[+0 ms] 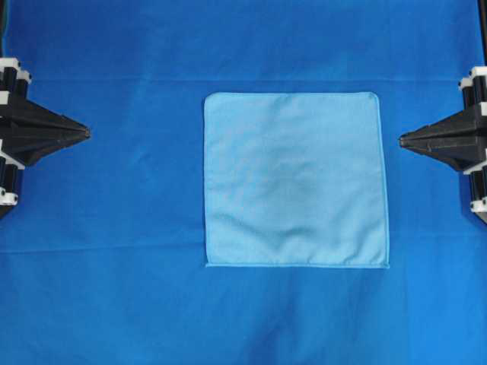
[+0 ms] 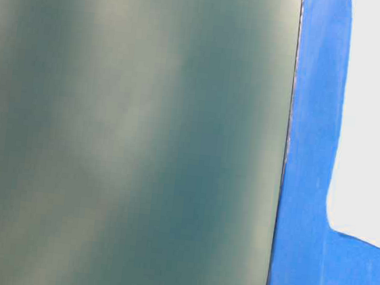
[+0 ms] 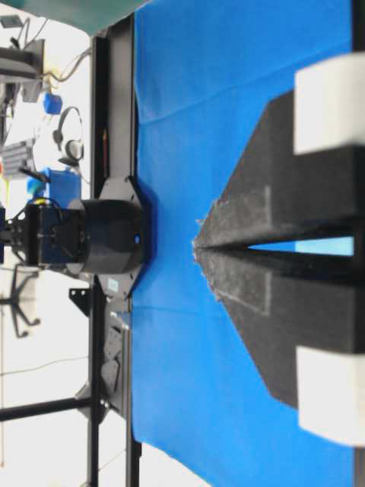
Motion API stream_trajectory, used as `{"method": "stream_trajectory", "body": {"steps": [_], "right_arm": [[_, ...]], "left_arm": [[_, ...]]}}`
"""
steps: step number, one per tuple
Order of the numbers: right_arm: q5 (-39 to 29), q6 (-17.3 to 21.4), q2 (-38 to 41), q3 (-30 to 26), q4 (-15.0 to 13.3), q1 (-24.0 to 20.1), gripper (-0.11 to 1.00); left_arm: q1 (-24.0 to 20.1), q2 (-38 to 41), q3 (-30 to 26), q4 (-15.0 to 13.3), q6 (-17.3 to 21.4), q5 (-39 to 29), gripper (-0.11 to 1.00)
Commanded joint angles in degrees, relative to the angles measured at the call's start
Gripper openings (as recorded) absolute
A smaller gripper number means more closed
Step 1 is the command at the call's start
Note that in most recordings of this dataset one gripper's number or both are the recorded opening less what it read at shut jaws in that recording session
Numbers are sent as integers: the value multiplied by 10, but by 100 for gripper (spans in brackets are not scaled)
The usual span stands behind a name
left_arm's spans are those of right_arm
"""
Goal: Fold the light blue towel.
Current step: 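Move both grippers toward the far corners of the light blue towel, then grasp the towel's far left and far right corners with both grippers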
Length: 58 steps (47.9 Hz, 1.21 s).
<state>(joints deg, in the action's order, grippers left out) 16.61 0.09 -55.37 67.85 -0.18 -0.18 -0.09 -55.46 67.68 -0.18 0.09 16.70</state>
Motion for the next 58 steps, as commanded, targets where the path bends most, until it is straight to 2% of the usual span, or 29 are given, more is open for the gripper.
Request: {"method": "stream_trajectory", "body": {"steps": [1, 6, 15, 21, 31, 35, 37, 42, 45, 46, 48, 52, 58], "right_arm": [[0, 4, 4, -19, 2, 8, 0], [-40, 6, 4, -34, 4, 21, 0], [-145, 9, 4, -62, 10, 89, 0], [-199, 10, 11, -59, 16, 149, 0], [-232, 18, 78, -48, 28, 245, 1], [-234, 20, 120, -46, 28, 269, 3], [-233, 20, 150, -47, 28, 280, 12], [-230, 20, 213, -47, 27, 294, 44], [-226, 20, 253, -49, 25, 300, 60], [-224, 19, 266, -49, 25, 302, 62], [-216, 19, 300, -49, 23, 308, 62], [-199, 19, 349, -50, 21, 314, 58], [-158, 19, 411, -51, 17, 318, 58]], "left_arm": [[0, 22, -21, -17, -8, 4, 0], [-12, 54, -38, -17, -7, 4, 0], [-50, 132, -75, -17, -6, 4, 0], [-88, 187, -91, -17, -7, 8, 0], [-128, 296, -138, -17, -9, 4, 2], [-141, 350, -156, -18, -10, 5, 19], [-146, 374, -164, -17, -10, 8, 31], [-165, 441, -182, -17, -11, 10, 63], [-172, 474, -192, -17, -10, 13, 78], [-175, 484, -194, -17, -11, 15, 82], [-179, 504, -200, -17, -11, 20, 86], [-189, 544, -210, -17, -11, 33, 85], [-203, 603, -224, -17, -11, 47, 85]]}}
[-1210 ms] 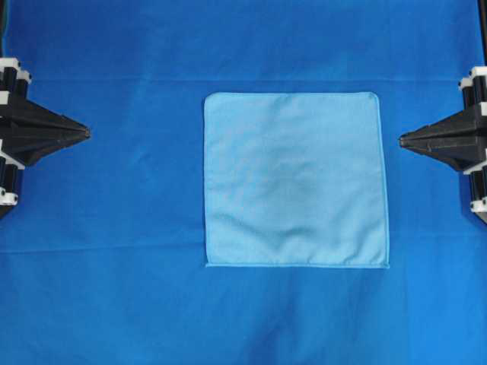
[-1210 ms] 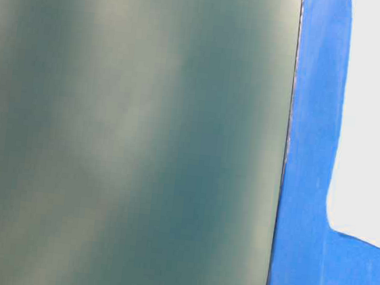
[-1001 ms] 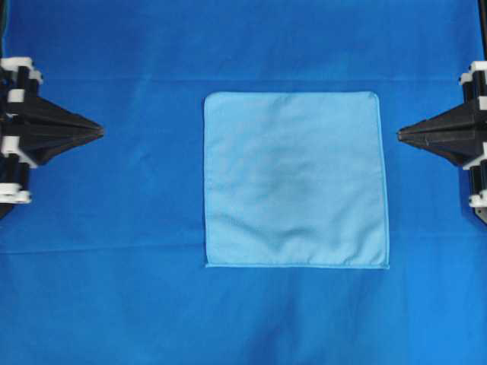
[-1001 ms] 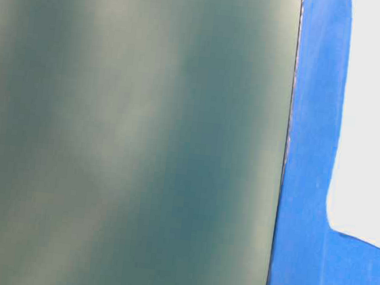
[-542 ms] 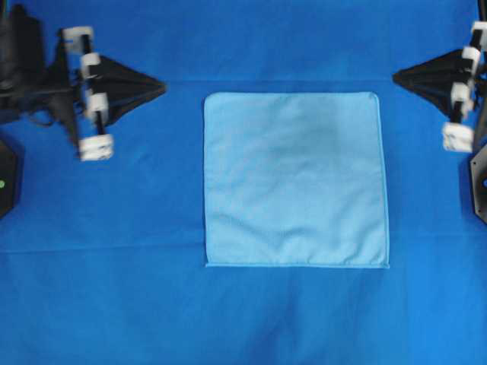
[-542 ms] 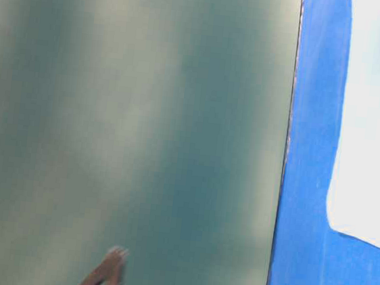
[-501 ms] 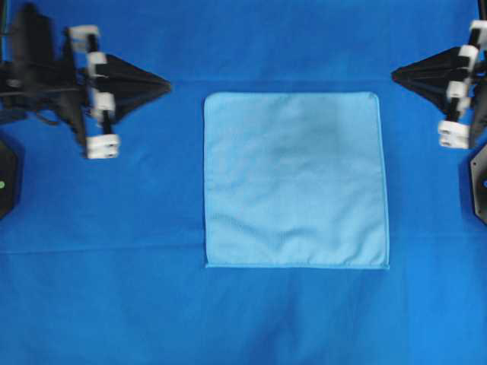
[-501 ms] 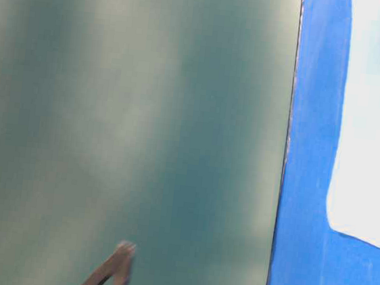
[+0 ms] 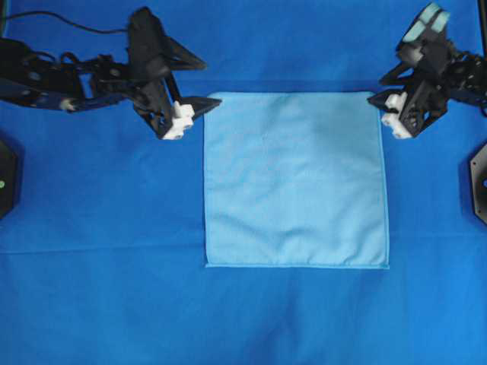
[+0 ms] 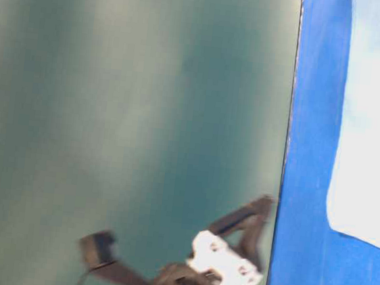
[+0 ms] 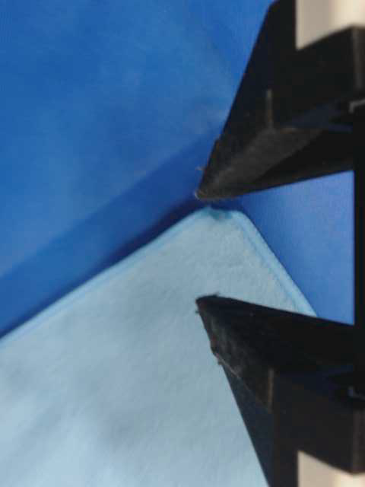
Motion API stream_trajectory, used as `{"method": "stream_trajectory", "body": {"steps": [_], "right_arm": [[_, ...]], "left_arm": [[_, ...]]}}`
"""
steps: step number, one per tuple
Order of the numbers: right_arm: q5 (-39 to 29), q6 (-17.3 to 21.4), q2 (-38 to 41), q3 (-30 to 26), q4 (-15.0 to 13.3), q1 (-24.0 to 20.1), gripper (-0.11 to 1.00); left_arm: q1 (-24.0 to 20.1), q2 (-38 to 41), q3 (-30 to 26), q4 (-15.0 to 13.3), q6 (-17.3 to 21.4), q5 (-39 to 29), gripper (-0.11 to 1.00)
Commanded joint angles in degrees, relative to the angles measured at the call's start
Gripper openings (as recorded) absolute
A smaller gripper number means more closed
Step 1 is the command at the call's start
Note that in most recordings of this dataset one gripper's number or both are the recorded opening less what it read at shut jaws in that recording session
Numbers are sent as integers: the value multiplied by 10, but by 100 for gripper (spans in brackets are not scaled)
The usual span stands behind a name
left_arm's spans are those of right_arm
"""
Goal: Fold the light blue towel.
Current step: 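Grasp the towel's far left and far right corners with both grippers, then pull both held corners toward the near edge, folding the towel in half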
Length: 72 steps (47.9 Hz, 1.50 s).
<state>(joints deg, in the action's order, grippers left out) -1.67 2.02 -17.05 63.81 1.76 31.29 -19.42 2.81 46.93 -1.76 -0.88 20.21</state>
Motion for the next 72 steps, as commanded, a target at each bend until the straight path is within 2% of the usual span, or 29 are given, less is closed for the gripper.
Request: {"method": "stream_trajectory", "body": {"steps": [1, 10, 19, 21, 24, 31, 35, 45, 58, 72], "right_arm": [[31, 0, 36, -10, -3, 4, 58], [65, -1, 90, -10, -8, 20, 58], [93, -2, 97, -10, -9, 28, 56], [95, -2, 97, -9, -9, 28, 54], [95, -2, 98, -8, -9, 27, 44], [83, -2, 96, -5, -9, 27, 3], [73, -1, 94, -4, -7, 27, 1], [66, 1, 76, -2, -4, 28, 1], [8, 1, 2, -7, -3, 27, 1], [-13, 2, -42, 3, -3, 27, 1]], "left_arm": [[-11, 28, -18, -1, -1, 15, 85], [-18, 96, -38, -1, -1, 30, 85], [-23, 127, -53, -2, -1, 33, 81], [-22, 131, -54, -1, -1, 32, 74], [-21, 135, -55, -1, 0, 30, 59], [-18, 137, -51, -1, 5, 28, 16], [-18, 136, -50, -1, 7, 27, 1], [-16, 127, -53, -1, 10, 22, 1], [-5, 72, -53, 1, 17, 4, 1], [-4, 54, -58, 1, 48, -10, 1]]}}
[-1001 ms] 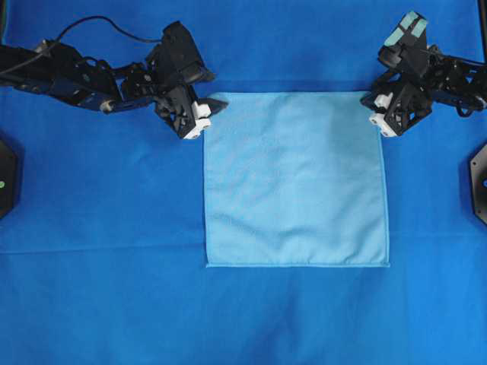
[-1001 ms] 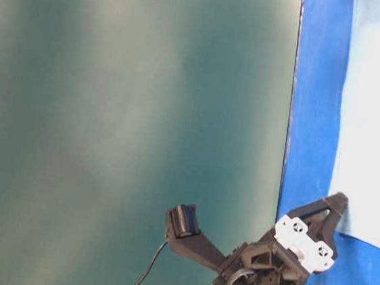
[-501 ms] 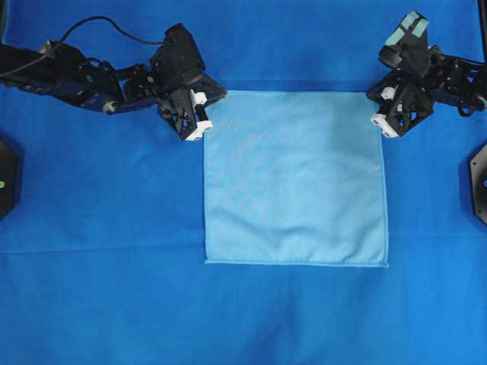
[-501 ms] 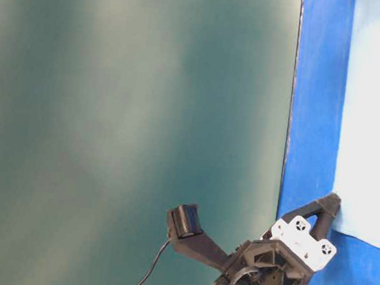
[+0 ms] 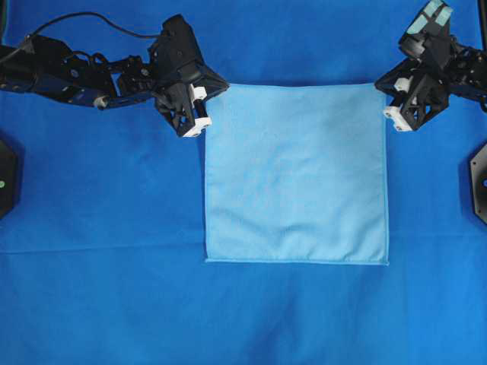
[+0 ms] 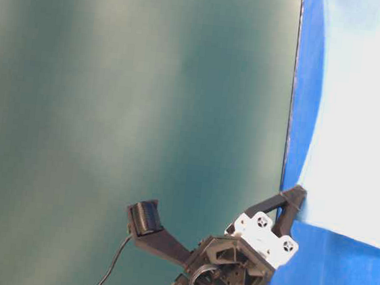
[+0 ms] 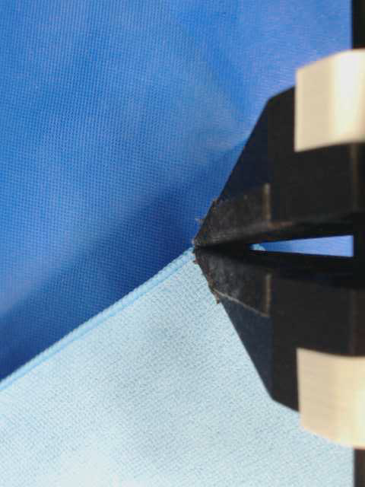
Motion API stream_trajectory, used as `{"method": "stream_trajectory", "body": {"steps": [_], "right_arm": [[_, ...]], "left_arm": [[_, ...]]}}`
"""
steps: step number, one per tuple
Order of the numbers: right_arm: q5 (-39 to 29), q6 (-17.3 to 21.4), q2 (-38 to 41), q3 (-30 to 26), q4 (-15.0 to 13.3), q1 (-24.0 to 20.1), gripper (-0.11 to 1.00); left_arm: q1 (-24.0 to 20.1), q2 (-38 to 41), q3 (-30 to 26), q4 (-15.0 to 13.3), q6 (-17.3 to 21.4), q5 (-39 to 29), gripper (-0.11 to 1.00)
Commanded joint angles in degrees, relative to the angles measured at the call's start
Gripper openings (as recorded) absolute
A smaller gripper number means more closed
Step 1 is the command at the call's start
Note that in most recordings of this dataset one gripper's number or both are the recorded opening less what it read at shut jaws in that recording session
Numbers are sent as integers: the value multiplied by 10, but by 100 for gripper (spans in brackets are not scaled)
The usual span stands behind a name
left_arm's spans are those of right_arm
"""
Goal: Fold the light blue towel.
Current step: 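Pull both held corners toward the near edge, folding the towel in half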
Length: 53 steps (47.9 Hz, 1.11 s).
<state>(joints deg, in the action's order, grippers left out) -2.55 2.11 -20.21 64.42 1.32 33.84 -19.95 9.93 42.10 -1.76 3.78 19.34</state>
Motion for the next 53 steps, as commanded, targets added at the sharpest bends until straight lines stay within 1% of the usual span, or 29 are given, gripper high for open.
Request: {"method": "stream_trajectory", "body": {"steps": [1, 6, 9, 15, 20, 21, 26, 33, 34, 39, 46, 53], "right_arm": [[-7, 1, -11, -4, 3, 1, 1], [-24, 2, -17, -4, 7, -9, 1], [-38, 2, -24, -4, 13, -23, 1], [-82, 5, -49, -3, 38, -62, 1], [-111, 22, -71, 4, 55, -105, 1], [-118, 29, -77, 6, 58, -122, 1], [-132, 62, -95, 15, 65, -178, 1], [-156, 121, -107, 20, 66, -263, 1], [-159, 134, -107, 21, 66, -280, 1], [-162, 172, -107, 20, 67, -334, 1], [-156, 216, -103, 20, 66, -399, 1], [-141, 244, -89, 18, 66, -443, 1]], "left_arm": [[2, -18, -10, 1, 2, -2, 1], [10, -26, -8, 1, 4, -11, 1], [19, -33, -4, 1, 4, -23, 1], [47, -52, 0, 1, 8, -67, 1], [80, -69, 3, 1, 9, -109, 1], [86, -73, 4, 1, 9, -115, 1], [118, -74, 6, 1, 8, -129, 1], [172, -72, 8, 1, -3, -130, 1], [181, -72, 8, 1, -4, -129, 1], [222, -68, 6, 1, -11, -130, 1], [258, -65, 4, 1, -24, -132, 1], [283, -63, 5, 1, -45, -134, 1]]}}
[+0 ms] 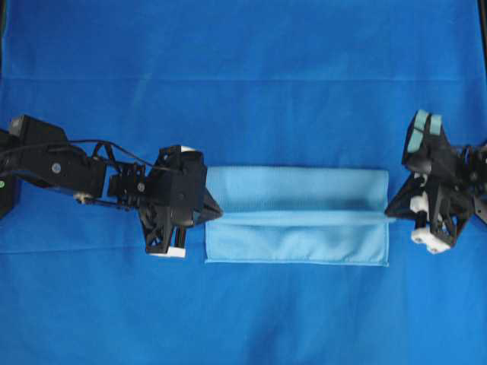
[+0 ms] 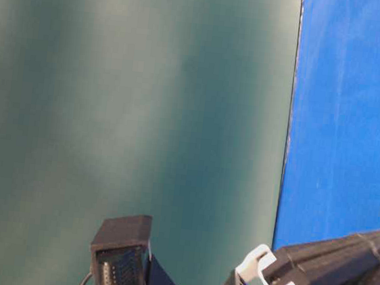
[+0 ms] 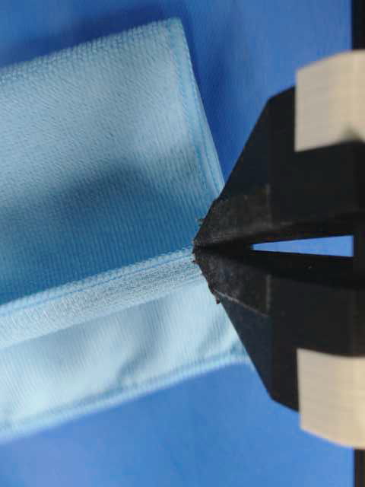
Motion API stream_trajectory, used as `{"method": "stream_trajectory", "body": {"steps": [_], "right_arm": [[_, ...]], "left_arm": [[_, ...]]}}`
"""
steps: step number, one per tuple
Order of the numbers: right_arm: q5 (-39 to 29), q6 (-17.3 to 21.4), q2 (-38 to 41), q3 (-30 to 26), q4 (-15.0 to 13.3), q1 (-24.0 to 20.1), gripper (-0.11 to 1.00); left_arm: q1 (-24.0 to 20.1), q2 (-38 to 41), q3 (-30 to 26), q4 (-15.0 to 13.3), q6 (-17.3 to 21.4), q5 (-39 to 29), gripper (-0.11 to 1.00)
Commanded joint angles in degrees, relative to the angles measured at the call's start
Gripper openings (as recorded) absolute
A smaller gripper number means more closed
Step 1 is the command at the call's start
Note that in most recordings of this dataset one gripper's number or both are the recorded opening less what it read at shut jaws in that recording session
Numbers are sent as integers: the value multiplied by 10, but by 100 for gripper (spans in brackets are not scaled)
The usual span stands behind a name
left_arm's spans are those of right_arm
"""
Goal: Fold the light blue towel.
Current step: 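Pull both held corners toward the near edge, folding the towel in half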
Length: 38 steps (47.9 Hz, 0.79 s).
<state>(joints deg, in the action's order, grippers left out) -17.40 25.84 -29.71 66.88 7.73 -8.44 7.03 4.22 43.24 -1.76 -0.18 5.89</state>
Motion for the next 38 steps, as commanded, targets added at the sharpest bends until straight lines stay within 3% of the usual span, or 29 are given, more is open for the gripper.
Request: {"method": "stream_trajectory", "body": {"steps": [1, 11, 21, 38], "right_arm": [[10, 10, 9, -8, 2, -25, 1], [24, 39, 52, -26, 2, -64, 1], [25, 44, 88, -46, 2, -89, 1], [42, 73, 96, -48, 2, -106, 1]], "left_arm": [[16, -6, -7, 1, -8, -1, 1], [31, -2, -7, 1, -14, -2, 1], [31, 13, -14, 1, -14, -1, 1], [38, 18, -21, 1, -14, -2, 2]]}}
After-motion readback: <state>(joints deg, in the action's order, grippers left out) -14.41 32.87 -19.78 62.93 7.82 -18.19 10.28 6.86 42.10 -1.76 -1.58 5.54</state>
